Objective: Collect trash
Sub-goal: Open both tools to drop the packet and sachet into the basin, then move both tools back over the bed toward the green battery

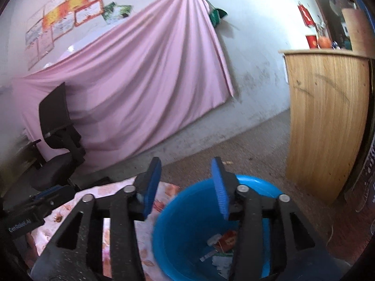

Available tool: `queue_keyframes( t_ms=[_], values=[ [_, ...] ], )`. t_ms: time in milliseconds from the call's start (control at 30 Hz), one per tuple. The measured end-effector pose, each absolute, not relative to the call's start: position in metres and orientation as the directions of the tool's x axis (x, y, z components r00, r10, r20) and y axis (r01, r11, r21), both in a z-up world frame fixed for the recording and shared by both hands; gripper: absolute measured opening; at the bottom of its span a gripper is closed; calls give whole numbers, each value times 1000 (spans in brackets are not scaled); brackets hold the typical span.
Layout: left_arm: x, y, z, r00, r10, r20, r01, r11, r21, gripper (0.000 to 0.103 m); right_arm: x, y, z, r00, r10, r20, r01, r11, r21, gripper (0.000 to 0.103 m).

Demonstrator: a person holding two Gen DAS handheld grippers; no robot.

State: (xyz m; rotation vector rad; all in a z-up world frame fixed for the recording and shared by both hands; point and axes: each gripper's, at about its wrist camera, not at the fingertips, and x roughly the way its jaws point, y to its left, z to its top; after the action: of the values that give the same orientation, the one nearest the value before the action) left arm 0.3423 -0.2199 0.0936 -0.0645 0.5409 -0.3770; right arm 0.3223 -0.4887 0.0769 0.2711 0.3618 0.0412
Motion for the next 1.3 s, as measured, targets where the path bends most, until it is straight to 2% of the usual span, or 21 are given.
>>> queue_keyframes(
  t_ms=[100, 167, 233, 300, 400, 500, 767, 1000, 1300],
  values=[
    [333, -196, 103, 831, -318, -456, 282, 948, -147, 60, 319, -471, 89, 951, 108, -291, -30, 965, 262, 89],
    [325, -178, 109, 864, -272, -423, 234, 962, -140, 69, 315, -459, 96, 962, 121, -245, -56, 964, 259, 99],
    [316, -157, 115, 903, -220, -368, 175, 973, -152, 96, 312, -447, 104, 971, 137, -195, -85, 963, 257, 103],
    [303, -134, 121, 944, -164, -288, 114, 977, -182, 101, 307, -434, 111, 978, 168, -126, -131, 957, 258, 103],
    [287, -104, 126, 971, -92, -220, 45, 977, -210, 101, 299, -417, 118, 976, 212, -44, -193, 946, 259, 103],
    [277, -82, 128, 980, -27, -196, -12, 981, -195, 101, 291, -395, 122, 965, 261, 31, -261, 931, 254, 103],
    [260, -47, 117, 980, 87, -176, -112, 985, -134, 101, 280, -340, 126, 935, 341, 99, -353, 925, 143, 103],
    [256, -25, 101, 976, 140, -169, -154, 985, -72, 101, 287, -307, 113, 913, 404, 50, -407, 909, 84, 103],
    [271, -20, 65, 961, 117, -250, -121, 993, -1, 101, 316, -288, 90, 909, 399, -121, -393, 917, 73, 103]
  ],
)
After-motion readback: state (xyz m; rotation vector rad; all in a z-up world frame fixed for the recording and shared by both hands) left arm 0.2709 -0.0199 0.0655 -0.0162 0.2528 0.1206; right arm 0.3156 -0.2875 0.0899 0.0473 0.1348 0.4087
